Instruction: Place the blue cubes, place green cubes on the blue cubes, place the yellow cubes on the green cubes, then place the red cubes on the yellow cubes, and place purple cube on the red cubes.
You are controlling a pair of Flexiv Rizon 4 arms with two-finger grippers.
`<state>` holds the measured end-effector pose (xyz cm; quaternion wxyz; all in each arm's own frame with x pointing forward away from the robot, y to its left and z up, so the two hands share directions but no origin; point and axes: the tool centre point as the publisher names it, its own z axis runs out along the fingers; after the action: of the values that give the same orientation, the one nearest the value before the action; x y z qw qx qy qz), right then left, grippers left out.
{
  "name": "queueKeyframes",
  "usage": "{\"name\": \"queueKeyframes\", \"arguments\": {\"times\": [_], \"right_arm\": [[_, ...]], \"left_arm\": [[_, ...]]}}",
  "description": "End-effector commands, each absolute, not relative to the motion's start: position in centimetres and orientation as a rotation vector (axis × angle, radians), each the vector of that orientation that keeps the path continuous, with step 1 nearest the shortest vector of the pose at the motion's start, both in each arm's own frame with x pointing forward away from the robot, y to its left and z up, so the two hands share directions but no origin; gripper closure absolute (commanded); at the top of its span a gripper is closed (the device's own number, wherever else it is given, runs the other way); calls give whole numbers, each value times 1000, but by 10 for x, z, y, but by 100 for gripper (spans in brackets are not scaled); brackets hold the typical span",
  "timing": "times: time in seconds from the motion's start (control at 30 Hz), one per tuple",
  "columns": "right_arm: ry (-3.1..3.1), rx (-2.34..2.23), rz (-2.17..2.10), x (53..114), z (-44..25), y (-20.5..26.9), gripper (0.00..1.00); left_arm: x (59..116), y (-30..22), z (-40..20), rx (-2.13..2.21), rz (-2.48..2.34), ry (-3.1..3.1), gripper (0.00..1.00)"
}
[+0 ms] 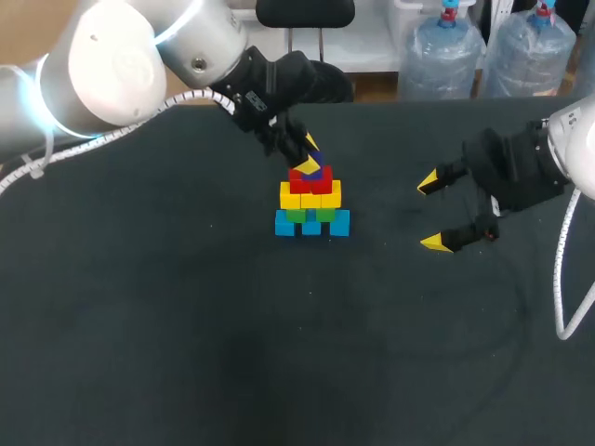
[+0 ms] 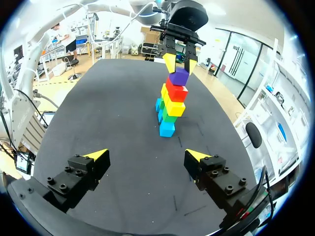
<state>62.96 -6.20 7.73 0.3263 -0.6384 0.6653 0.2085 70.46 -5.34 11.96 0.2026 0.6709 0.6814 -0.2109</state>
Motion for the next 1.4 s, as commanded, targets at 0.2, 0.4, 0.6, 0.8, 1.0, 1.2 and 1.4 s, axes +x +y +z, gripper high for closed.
{"name": "queueKeyframes", "arguments": {"times": [0.2, 0.4, 0.6, 0.8, 1.0, 1.2, 1.4], "right_arm": [[1739, -1672, 550, 630, 76, -62, 0], [1739, -1672, 550, 630, 76, -62, 0], [1739, -1672, 550, 630, 76, -62, 0], [1739, -1672, 550, 630, 76, -62, 0], [1739, -1672, 550, 630, 76, -62, 0], [1739, -1672, 550, 630, 76, -62, 0], [1739, -1672, 550, 630, 76, -62, 0]], "left_arm": [[706, -53, 120, 1873, -586, 1907, 66], [707, -53, 121, 1870, -584, 1908, 62], [707, -53, 121, 1873, -586, 1907, 60], [707, -53, 121, 1873, -586, 1905, 56], [707, -53, 121, 1873, -586, 1904, 56], [709, -56, 119, 1878, -588, 1898, 58], [711, -56, 119, 1881, -586, 1896, 58]]}}
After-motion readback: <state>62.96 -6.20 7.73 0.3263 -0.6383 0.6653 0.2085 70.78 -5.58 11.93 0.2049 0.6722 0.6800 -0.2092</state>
